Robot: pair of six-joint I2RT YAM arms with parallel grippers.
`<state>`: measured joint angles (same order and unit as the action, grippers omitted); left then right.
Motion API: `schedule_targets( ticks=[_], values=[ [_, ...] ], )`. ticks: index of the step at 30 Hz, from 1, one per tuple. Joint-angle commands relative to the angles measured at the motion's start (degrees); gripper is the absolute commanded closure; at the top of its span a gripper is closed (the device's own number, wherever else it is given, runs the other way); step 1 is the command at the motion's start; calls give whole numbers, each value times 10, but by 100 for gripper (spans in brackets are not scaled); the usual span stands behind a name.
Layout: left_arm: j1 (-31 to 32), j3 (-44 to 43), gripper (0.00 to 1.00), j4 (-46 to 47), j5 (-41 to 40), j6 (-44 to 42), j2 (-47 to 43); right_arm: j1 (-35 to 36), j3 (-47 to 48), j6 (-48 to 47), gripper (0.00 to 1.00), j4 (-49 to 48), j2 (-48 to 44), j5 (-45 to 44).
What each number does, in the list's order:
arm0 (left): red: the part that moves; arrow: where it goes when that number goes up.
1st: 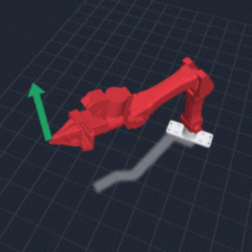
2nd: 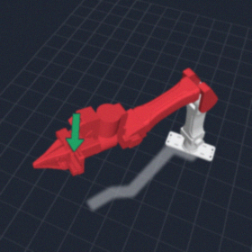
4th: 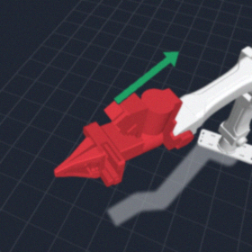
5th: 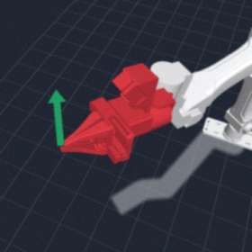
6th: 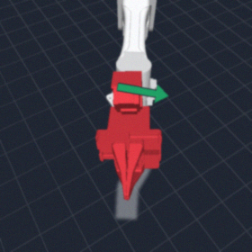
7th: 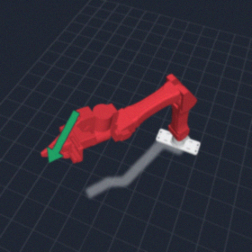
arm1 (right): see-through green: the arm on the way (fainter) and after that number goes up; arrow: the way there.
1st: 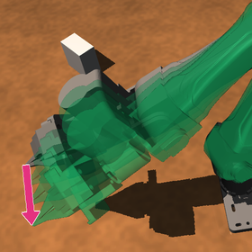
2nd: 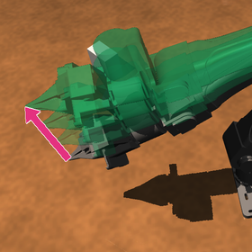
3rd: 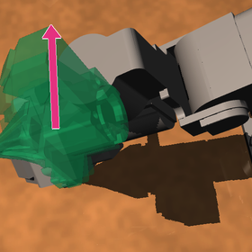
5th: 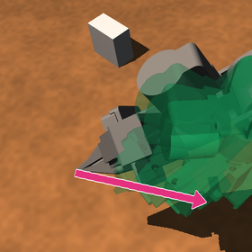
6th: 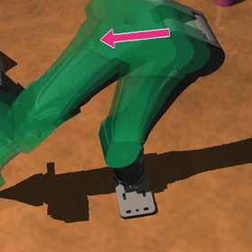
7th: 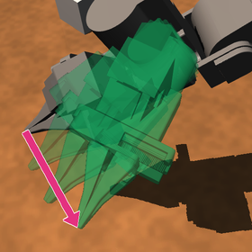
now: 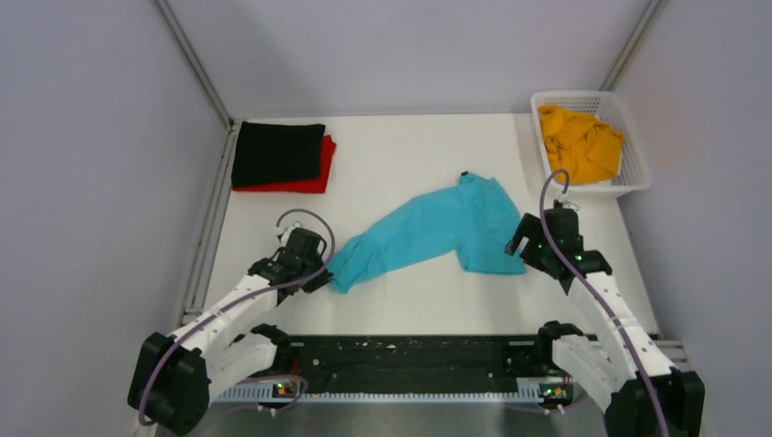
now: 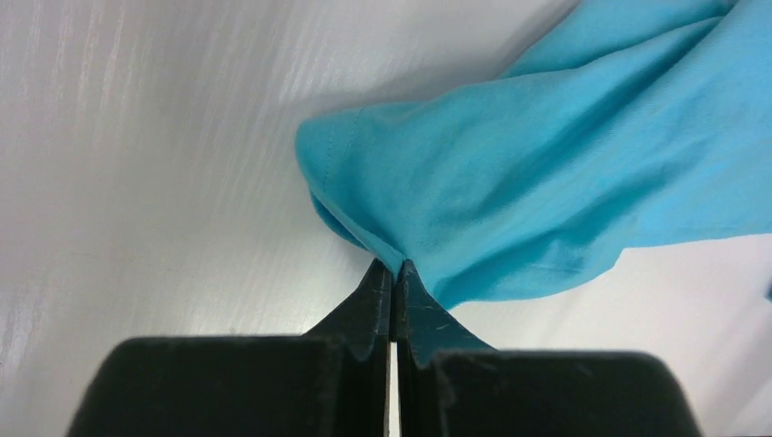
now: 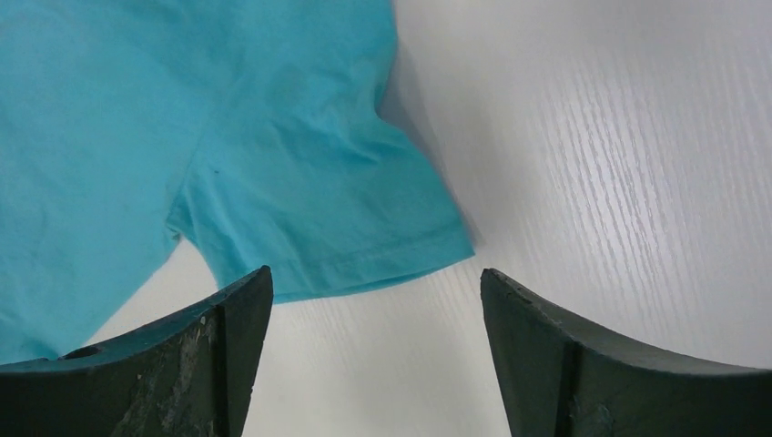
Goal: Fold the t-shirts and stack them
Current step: Flatten out the tshirt
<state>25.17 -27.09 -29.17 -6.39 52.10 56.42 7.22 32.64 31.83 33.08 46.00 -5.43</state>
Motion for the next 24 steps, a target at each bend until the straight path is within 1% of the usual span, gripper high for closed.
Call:
schedule_targets(
  ticks=[1, 4, 8, 12, 16, 19, 21, 22, 24],
  values=[
    [0, 9, 100, 40, 3, -11, -13, -2, 17, 19, 20, 1, 85, -3],
    [0, 9, 100, 46, 5, -13, -15, -2, 21, 24, 26, -5, 135, -26],
    [0, 30, 100, 77, 25, -8, -25, -2, 5, 24, 37, -56, 176, -23],
    [0, 37, 100, 81, 21, -6, -33, -2, -2, 13, 41, -106, 224, 1],
    [0, 41, 100, 81, 16, -10, -42, -2, 4, 12, 46, -104, 264, 8],
    [0, 42, 100, 82, 15, -9, -47, -2, 1, 18, 49, -97, 274, 12],
    [-1, 42, 100, 83, 14, -9, -50, -2, -1, 24, 53, -94, 276, 18],
    [0, 41, 100, 84, 12, -10, -52, -2, -2, 28, 59, -94, 277, 23],
    [0, 37, 100, 76, 4, -10, -57, -2, -4, 31, 78, -99, 273, 33]
  ],
)
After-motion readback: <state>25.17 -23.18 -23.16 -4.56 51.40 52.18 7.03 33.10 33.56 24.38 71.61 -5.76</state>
